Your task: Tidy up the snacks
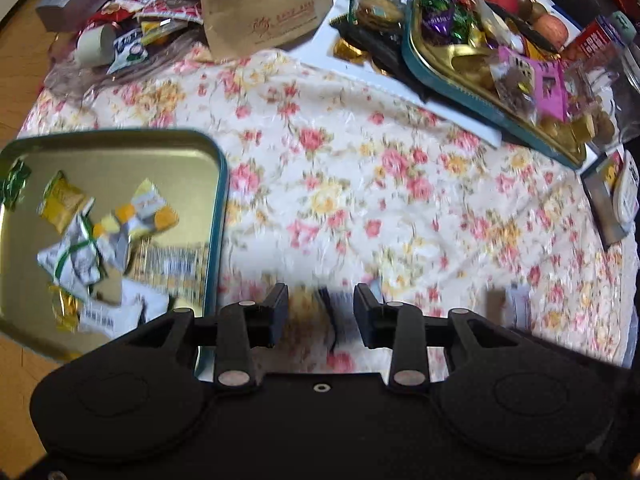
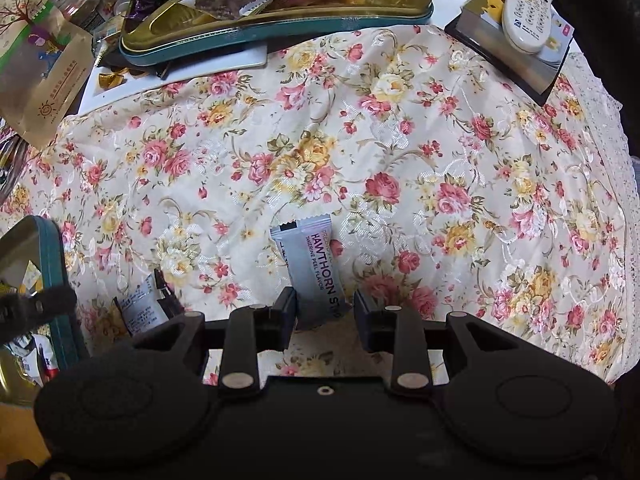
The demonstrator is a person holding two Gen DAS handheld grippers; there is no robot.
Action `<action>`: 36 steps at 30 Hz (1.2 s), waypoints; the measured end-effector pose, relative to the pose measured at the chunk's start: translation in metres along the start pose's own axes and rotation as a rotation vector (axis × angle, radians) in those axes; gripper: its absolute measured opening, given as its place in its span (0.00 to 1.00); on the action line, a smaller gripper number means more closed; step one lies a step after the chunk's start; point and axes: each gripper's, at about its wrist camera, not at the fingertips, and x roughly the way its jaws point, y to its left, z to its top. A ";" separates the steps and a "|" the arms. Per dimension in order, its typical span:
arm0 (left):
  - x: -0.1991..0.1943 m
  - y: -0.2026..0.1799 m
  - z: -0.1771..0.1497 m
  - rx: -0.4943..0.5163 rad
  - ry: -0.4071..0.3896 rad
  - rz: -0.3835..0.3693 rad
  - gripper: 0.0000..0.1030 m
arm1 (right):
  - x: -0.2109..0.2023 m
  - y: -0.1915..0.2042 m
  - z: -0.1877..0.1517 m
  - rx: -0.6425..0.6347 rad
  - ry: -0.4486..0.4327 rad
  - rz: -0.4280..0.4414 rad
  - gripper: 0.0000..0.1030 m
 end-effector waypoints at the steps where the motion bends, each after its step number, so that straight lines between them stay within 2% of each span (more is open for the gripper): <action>1: -0.003 0.000 -0.008 0.003 0.006 -0.003 0.43 | -0.002 0.001 -0.001 -0.005 -0.005 -0.002 0.32; 8: -0.029 -0.016 -0.046 0.061 0.004 0.064 0.43 | -0.010 -0.002 -0.013 -0.011 0.003 0.005 0.32; 12: -0.042 -0.026 -0.059 0.106 -0.007 0.072 0.43 | -0.016 -0.001 -0.025 -0.039 0.010 -0.008 0.32; 16: -0.047 -0.036 -0.066 0.197 -0.009 0.071 0.43 | -0.024 0.000 -0.035 -0.085 -0.004 -0.043 0.32; 21: -0.041 -0.040 -0.061 0.281 0.000 0.066 0.43 | -0.026 -0.003 -0.037 -0.081 0.053 -0.032 0.32; 25: -0.035 -0.042 -0.053 0.356 -0.004 0.072 0.43 | -0.030 0.007 -0.036 -0.141 0.029 -0.077 0.32; 28: -0.030 -0.041 -0.045 0.388 -0.005 0.067 0.43 | -0.032 0.012 -0.031 -0.165 0.016 -0.075 0.32; 36: -0.026 -0.019 -0.023 0.436 -0.066 0.029 0.43 | -0.021 0.012 -0.019 -0.095 0.017 -0.038 0.32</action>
